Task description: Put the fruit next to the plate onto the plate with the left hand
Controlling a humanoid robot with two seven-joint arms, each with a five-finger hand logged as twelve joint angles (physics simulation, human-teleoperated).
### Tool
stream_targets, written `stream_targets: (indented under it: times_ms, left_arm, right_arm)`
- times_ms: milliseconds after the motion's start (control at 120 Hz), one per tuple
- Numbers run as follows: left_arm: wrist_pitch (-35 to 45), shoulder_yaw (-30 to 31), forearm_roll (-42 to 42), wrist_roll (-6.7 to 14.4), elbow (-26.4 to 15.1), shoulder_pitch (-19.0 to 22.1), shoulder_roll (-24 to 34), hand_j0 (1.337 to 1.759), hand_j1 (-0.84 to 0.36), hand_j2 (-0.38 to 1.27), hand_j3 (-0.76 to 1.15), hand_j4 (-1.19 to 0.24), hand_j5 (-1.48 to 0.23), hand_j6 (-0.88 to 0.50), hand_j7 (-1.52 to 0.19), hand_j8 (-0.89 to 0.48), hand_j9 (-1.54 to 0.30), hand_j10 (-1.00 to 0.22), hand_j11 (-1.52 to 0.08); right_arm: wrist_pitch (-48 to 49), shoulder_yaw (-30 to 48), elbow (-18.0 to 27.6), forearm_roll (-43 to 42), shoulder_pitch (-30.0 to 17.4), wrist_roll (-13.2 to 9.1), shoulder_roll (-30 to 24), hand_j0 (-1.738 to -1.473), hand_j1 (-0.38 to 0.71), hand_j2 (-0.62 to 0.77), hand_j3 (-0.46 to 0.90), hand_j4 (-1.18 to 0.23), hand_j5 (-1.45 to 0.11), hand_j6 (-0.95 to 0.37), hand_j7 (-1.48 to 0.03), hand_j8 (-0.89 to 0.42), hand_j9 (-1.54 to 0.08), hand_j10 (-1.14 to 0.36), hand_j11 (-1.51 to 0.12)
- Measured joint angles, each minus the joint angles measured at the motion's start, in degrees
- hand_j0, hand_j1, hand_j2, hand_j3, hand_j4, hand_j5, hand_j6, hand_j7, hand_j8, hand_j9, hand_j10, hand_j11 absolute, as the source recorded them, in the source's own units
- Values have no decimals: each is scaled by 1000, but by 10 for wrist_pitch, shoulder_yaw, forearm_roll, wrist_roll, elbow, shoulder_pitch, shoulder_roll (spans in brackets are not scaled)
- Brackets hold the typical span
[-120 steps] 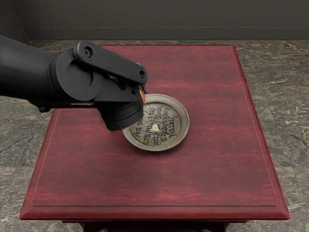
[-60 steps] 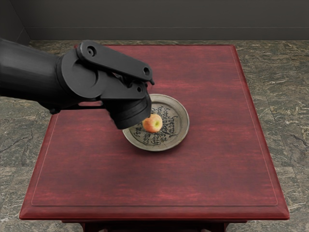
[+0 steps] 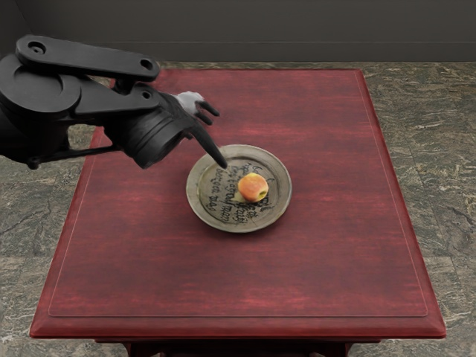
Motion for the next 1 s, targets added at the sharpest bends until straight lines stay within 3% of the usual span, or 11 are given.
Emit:
stream_targets:
  times_ms: [58,192,333,450,575,842,1000]
  left_arm:
    - [-27,-54,5,-4,-8,50,48,1658,47,57,0,-254,-332,-251,-331,-251,-331,-253,-331]
    - [-132,-153,10,-6,-16,114,149,1658,50,53,0,-251,-327,-249,-326,-249,-326,-250,-326]
    - [-238,-241,8,-3,-23,206,216,1658,51,51,0,-249,-324,-248,-324,-248,-324,-249,-324]
    - [-324,-287,6,2,-34,240,293,1658,52,50,0,-248,-323,-248,-323,-248,-323,-248,-323]
    - [-442,-346,-1,4,-39,322,367,1658,51,50,0,-248,-323,-247,-323,-248,-323,-248,-323]
    - [-633,-413,-11,3,-40,386,438,1658,53,49,0,-246,-321,-246,-321,-246,-321,-246,-321]
    - [-679,-421,-11,2,-35,403,460,1658,54,49,0,-246,-320,-246,-320,-246,-320,-246,-320]
  right_arm:
    - [0,0,0,0,0,0,0,-1658,-306,-7,0,-36,-46,-36,-46,-36,-46,-36,-46]
    - [0,0,0,0,0,0,0,-1658,-306,-7,0,-36,-47,-36,-47,-36,-47,-36,-47]
    - [0,1,0,0,0,0,0,-1658,-306,-7,0,-36,-47,-36,-47,-36,-47,-36,-47]
    - [0,1,0,0,0,0,0,-1658,-306,-7,0,-36,-46,-36,-46,-36,-46,-36,-46]
    - [0,1,0,0,1,1,0,-1658,-306,-7,0,-36,-46,-36,-46,-36,-46,-36,-46]
    - [0,1,0,0,1,1,0,-1658,-306,-7,0,-36,-46,-36,-46,-36,-46,-36,-46]
    - [0,1,0,0,1,1,0,-1658,-306,-7,0,-36,-47,-36,-47,-36,-47,-36,-47]
